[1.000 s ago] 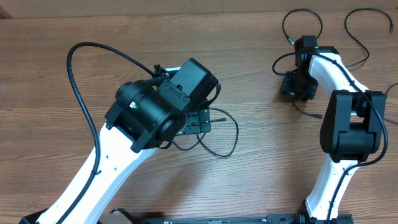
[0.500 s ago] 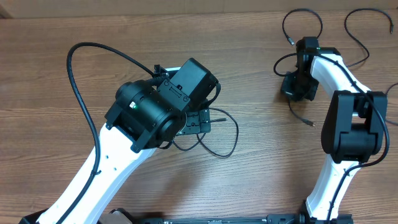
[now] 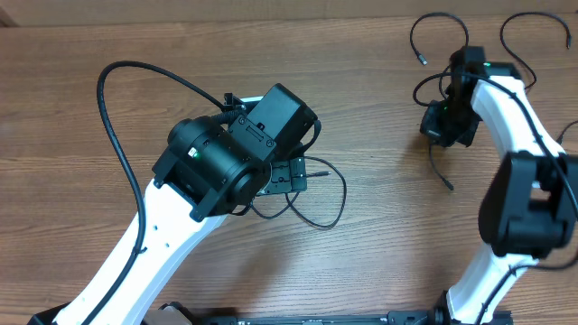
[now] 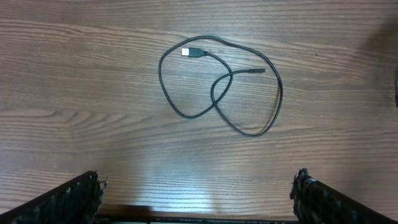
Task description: Untangle cables
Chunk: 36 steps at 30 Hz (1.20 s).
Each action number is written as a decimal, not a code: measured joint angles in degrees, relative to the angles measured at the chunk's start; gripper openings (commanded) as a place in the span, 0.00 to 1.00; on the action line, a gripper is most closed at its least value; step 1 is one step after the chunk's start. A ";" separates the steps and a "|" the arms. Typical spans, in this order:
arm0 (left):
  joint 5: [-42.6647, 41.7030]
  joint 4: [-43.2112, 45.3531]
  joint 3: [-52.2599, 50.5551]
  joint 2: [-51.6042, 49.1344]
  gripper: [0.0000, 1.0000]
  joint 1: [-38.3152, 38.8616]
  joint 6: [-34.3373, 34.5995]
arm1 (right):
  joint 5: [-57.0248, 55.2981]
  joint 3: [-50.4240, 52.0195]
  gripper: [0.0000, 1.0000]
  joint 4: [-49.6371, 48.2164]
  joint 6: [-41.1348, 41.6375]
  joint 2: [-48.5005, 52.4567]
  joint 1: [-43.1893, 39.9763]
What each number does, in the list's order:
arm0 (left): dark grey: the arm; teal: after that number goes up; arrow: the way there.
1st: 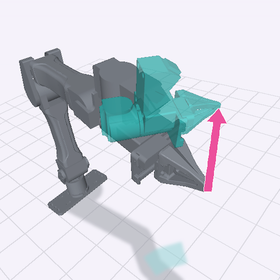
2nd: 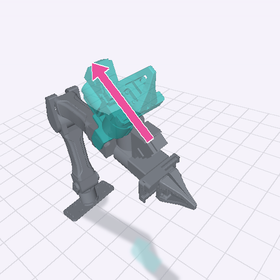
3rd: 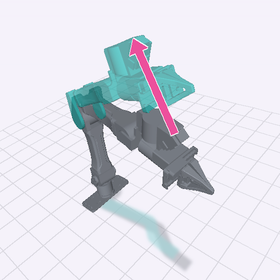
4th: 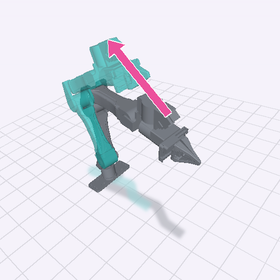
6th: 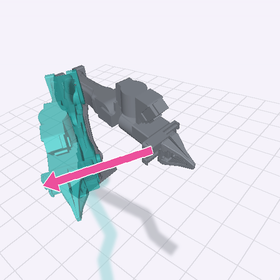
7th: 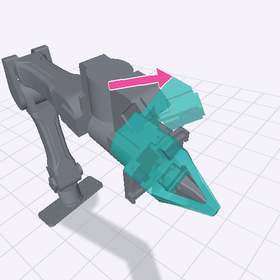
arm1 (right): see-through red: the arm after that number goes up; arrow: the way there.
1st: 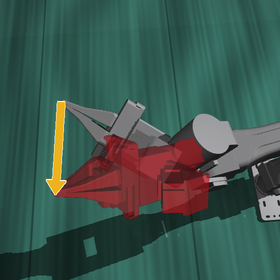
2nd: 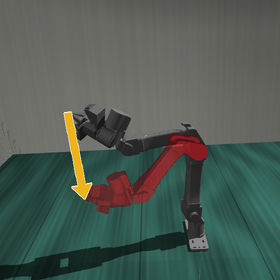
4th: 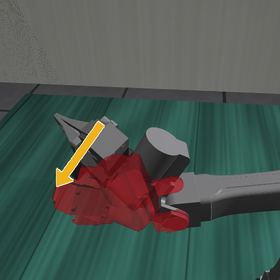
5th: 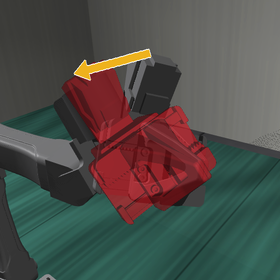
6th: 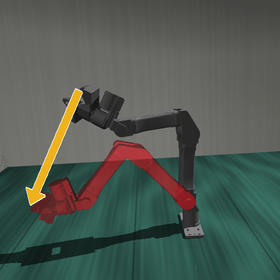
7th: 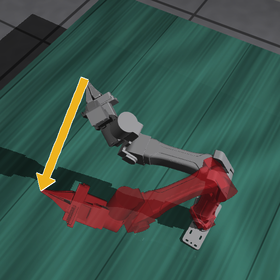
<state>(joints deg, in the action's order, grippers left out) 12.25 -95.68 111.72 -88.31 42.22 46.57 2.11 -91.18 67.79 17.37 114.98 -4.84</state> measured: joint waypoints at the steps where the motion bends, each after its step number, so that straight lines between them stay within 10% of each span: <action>1: 0.00 0.07 0.00 0.00 1.00 0.00 -0.02 | 0.52 -0.09 0.04 1.11 -0.02 -1.33 0.00; 23: 0.00 0.52 0.00 0.00 1.00 0.00 0.00 | 9.94 4.59 0.05 4.17 -6.67 -4.22 0.00; 30: 0.00 0.48 0.00 0.00 1.00 0.00 0.00 | 4.90 4.59 0.67 -2.47 0.87 -4.22 0.00; 36: 0.00 0.48 0.00 0.00 0.99 0.00 -0.02 | 0.68 4.63 0.70 -8.63 4.63 -4.17 0.00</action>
<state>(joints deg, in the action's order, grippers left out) 12.25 -95.20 111.72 -88.31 42.22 46.54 2.79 -86.54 59.16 22.00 110.80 -4.84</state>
